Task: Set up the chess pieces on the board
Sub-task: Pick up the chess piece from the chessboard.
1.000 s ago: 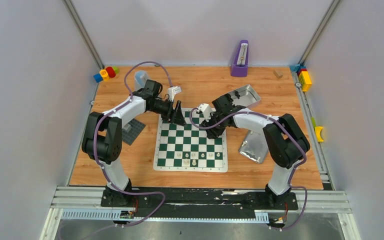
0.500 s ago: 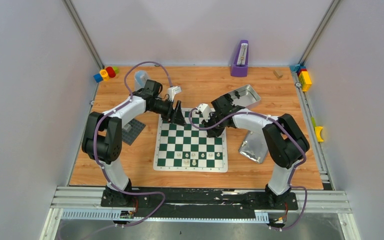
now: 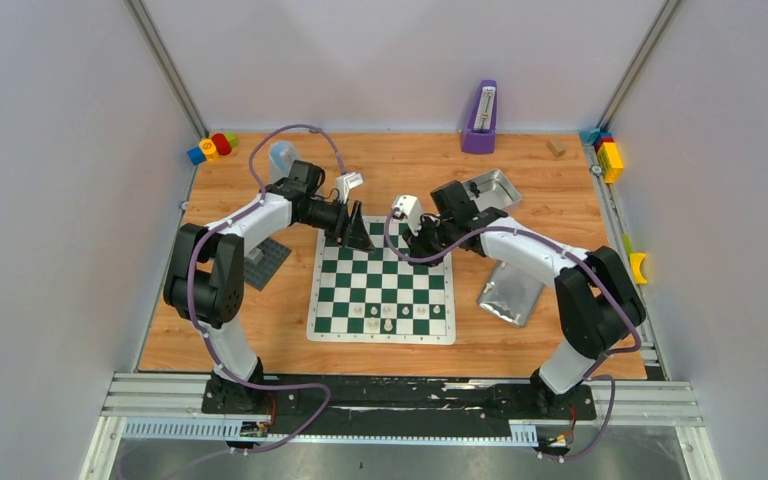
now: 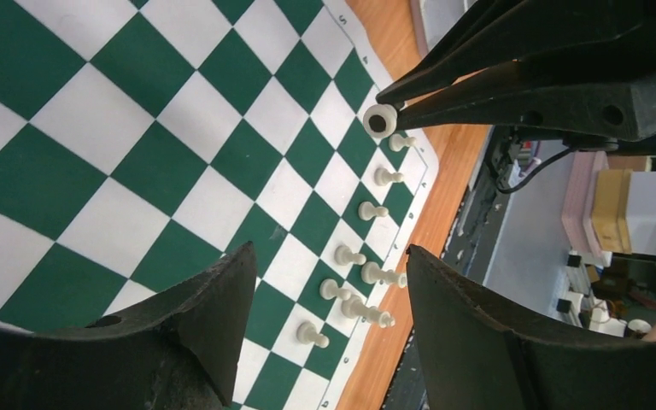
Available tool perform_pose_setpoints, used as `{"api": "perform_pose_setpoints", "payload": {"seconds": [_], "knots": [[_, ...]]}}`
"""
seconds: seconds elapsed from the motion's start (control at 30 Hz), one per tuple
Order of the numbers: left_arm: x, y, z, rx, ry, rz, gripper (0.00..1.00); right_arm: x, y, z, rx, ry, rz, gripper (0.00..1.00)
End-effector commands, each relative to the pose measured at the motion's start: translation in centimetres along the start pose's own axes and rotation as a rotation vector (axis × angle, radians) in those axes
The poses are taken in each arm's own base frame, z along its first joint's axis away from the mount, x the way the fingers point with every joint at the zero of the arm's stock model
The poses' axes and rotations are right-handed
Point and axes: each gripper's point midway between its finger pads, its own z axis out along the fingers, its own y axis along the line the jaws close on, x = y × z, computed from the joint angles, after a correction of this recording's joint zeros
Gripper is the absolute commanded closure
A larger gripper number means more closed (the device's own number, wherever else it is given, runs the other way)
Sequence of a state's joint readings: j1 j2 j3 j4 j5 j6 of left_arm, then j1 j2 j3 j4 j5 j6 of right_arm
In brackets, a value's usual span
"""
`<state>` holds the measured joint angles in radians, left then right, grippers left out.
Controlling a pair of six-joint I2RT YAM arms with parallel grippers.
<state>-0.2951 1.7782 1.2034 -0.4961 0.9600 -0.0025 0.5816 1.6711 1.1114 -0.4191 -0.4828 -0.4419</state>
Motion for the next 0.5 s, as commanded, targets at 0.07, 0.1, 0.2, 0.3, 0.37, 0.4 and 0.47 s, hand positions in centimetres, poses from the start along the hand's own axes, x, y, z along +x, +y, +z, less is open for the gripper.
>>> {"api": "perform_pose_setpoints", "payload": {"seconds": [0.07,0.1,0.2,0.3,0.37,0.4,0.47], "knots": [[-2.0,-3.0,0.2,0.118,-0.032,0.007,0.28,-4.6,0.8,-1.9,-0.024,-0.124,-0.069,1.00],[-2.2,-3.3,0.3,0.125,-0.029,-0.001,0.28,-4.8,0.9,-2.0,-0.025,-0.128,-0.068,1.00],[-2.9,-4.0,0.7,0.156,-0.025,-0.032,0.28,-5.3,0.8,-2.0,-0.021,-0.144,-0.064,1.00],[-3.0,-4.0,1.6,0.189,0.000,-0.078,0.29,-5.9,1.0,-2.1,-0.019,-0.162,-0.061,1.00],[-3.0,-4.1,2.2,0.207,0.015,-0.105,0.30,-6.2,1.0,-2.1,-0.018,-0.169,-0.061,1.00],[-3.2,-4.3,2.3,0.218,0.018,-0.110,0.31,-6.4,1.0,-2.2,-0.017,-0.171,-0.060,1.00],[-3.1,-4.3,3.0,0.228,0.035,-0.128,0.32,-6.7,1.1,-2.2,-0.018,-0.179,-0.062,1.00]]}}
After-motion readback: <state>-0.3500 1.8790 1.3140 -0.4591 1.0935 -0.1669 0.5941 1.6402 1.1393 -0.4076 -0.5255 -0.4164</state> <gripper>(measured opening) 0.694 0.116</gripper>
